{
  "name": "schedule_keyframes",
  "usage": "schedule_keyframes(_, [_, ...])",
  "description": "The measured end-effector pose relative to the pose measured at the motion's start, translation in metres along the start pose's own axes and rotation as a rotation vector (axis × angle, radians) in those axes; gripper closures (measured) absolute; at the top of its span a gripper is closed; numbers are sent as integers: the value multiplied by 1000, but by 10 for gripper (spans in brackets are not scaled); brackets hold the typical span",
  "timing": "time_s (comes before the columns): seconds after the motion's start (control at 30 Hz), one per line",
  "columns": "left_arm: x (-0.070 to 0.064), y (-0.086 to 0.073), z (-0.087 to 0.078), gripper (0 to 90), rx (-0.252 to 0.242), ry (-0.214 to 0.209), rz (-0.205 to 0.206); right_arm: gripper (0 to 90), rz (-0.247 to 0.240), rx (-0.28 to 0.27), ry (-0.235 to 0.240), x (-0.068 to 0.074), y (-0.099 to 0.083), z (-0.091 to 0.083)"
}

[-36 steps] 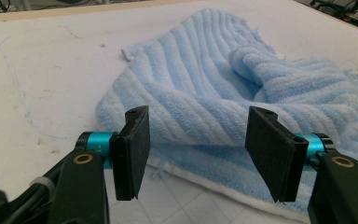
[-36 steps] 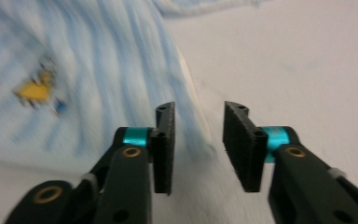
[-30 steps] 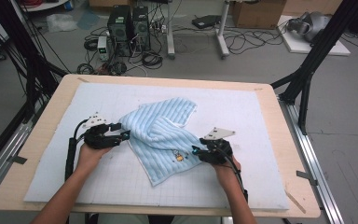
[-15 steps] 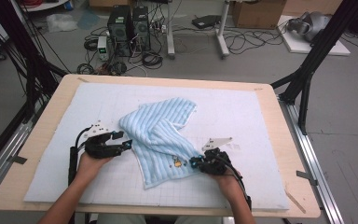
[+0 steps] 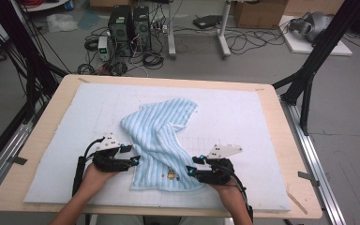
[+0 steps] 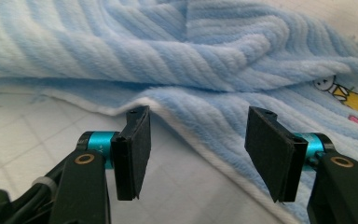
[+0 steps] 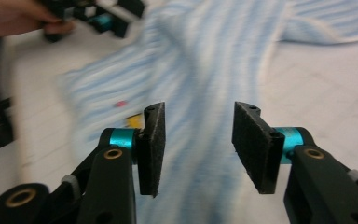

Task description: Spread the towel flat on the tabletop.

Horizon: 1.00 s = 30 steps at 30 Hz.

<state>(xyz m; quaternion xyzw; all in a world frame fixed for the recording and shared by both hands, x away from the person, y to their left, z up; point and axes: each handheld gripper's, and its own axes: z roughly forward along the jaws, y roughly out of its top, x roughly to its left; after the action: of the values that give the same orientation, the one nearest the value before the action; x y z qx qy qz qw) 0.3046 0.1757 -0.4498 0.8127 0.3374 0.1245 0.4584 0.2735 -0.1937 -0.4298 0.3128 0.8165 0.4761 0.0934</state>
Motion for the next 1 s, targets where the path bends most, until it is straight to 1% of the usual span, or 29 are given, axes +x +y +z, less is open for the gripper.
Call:
schedule_keyframes(0.07, [-4, 1, 4, 416, 47, 21, 40, 499, 14, -5, -41, -4, 0, 0])
schedule_keyframes(0.1, [-7, 2, 6, 437, 71, 30, 64, 492, 28, -7, -64, -6, 0, 1])
schedule_keyframes(0.13, [-9, 2, 7, 459, 81, 46, 85, 488, 33, -11, -75, -7, 0, 1])
schedule_keyframes(0.17, [-9, 2, 7, 462, 81, 44, 87, 476, 40, -11, -88, -9, 0, 3])
schedule_keyframes(0.2, [-9, 2, 6, 505, 75, 31, 83, 470, 47, -11, -104, -10, 0, 4])
schedule_keyframes(0.23, [-10, 1, 6, 574, 70, 22, 89, 464, 53, -7, -113, -11, 0, 7])
schedule_keyframes(0.27, [-10, 1, 5, 677, 70, 4, 105, 457, 50, -5, -128, -13, 1, 9])
schedule_keyframes(0.3, [-13, 1, 5, 795, 70, -13, 131, 458, 57, -4, -141, -14, 2, 11])
schedule_keyframes(0.33, [-15, 0, 4, 849, 75, -8, 149, 458, 57, -8, -152, -16, 4, 14])
schedule_keyframes(0.37, [-15, 0, 3, 857, 74, -17, 138, 458, 62, -8, -173, -18, 7, 18])
schedule_keyframes(0.4, [-14, -1, 1, 862, 75, -27, 122, 460, 71, -12, -180, -20, 11, 22])
schedule_keyframes(0.43, [-12, -2, -2, 864, 79, -36, 109, 472, 67, -19, -190, -22, 13, 25])
schedule_keyframes(0.47, [-10, -4, -6, 865, 87, -40, 103, 508, 69, -33, -196, -24, 17, 30])
schedule_keyframes(0.5, [-8, -6, -10, 865, 87, -42, 94, 524, 69, -48, -199, -27, 22, 36])
schedule_keyframes(0.53, [-7, -7, -13, 865, 90, -47, 86, 526, 68, -39, -202, -28, 26, 43])
schedule_keyframes(0.57, [-5, -9, -16, 865, 92, -54, 83, 530, 69, -26, -197, -29, 30, 49])
schedule_keyframes(0.6, [-4, -10, -20, 864, 97, -60, 71, 528, 67, -8, -183, -30, 34, 58])
schedule_keyframes(0.63, [-3, -11, -21, 864, 99, -66, 69, 515, 63, 20, -170, -29, 39, 70])
schedule_keyframes(0.67, [-3, -12, -23, 863, 102, -74, 61, 496, 61, 31, -162, -28, 41, 76])
schedule_keyframes(0.7, [-2, -13, -25, 863, 106, -85, 50, 469, 75, 46, -133, -28, 43, 85])
schedule_keyframes(0.73, [-2, -14, -26, 862, 107, -93, 40, 461, 94, 63, -106, -28, 45, 93])
schedule_keyframes(0.77, [-2, -15, -27, 862, 107, -100, 38, 469, 78, 77, -105, -25, 47, 101])
schedule_keyframes(0.83, [-2, -17, -30, 862, 103, -108, 28, 528, 40, 113, -113, -21, 49, 109])
schedule_keyframes(0.87, [-1, -18, -31, 862, 103, -116, 26, 613, 22, 122, -136, -20, 49, 111])
schedule_keyframes(0.9, [0, -19, -32, 861, 102, -130, 15, 762, 16, 123, -138, -20, 49, 109])
schedule_keyframes(0.93, [1, -20, -32, 859, 102, -144, 12, 825, 36, 129, -92, -23, 48, 106])
schedule_keyframes(0.97, [2, -21, -32, 859, 103, -165, -1, 857, 38, 133, -90, -23, 47, 103])
schedule_keyframes(1.0, [3, -21, -32, 858, 101, -172, -2, 860, 24, 142, -87, -22, 45, 98])
